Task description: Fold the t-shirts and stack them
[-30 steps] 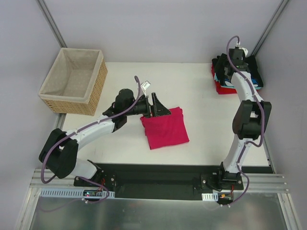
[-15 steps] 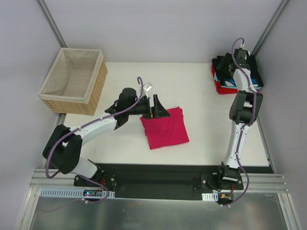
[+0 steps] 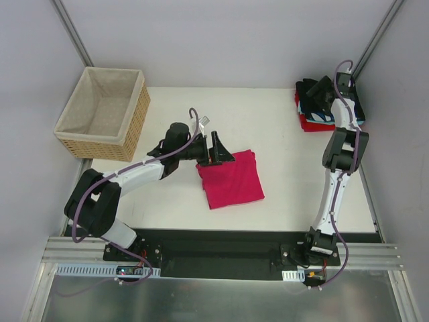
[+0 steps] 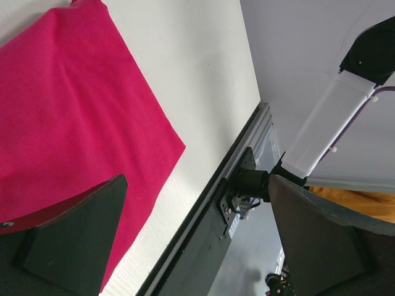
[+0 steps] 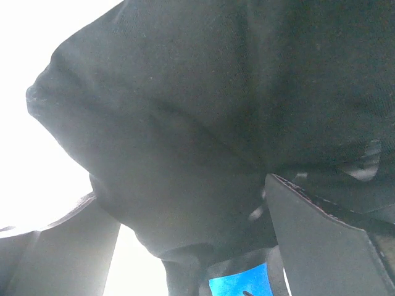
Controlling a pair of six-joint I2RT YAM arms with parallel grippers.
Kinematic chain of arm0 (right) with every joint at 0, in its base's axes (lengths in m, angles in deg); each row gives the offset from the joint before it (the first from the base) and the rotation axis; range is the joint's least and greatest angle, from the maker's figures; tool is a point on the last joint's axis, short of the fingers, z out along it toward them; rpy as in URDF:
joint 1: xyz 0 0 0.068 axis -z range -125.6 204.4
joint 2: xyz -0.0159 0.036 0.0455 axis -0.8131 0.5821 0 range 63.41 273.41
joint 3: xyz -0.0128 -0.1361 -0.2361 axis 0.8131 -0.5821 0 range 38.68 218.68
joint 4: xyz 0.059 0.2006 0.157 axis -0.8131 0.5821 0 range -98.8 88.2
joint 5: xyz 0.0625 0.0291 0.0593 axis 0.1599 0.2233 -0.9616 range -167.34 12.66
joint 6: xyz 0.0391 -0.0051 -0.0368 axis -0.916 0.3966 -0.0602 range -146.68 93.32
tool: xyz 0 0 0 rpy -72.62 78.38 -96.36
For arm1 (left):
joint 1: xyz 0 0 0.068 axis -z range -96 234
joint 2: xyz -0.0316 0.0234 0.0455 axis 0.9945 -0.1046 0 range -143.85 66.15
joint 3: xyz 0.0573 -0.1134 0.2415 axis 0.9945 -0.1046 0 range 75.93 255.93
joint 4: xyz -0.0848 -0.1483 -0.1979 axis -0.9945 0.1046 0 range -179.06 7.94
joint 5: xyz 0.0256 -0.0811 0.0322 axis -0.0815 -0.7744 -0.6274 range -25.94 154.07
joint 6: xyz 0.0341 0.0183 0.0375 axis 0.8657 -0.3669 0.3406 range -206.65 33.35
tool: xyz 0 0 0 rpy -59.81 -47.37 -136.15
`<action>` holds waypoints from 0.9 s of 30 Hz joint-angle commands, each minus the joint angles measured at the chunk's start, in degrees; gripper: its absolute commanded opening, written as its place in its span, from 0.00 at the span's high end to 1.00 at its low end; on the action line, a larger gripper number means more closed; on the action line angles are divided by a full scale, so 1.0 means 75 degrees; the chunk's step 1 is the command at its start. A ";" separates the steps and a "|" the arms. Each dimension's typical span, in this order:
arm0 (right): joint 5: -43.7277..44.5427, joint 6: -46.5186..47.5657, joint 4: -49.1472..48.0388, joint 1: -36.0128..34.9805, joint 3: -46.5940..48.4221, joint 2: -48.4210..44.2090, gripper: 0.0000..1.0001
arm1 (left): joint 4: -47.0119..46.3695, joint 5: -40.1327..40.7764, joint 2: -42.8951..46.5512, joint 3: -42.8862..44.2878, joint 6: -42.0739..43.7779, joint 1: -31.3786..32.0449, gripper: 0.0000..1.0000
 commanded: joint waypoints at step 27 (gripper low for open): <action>-0.1027 -0.1398 0.0349 -0.2796 -0.6082 -0.3323 0.04 | 0.0296 0.0525 0.3141 -0.1733 -0.0026 -0.0049 0.01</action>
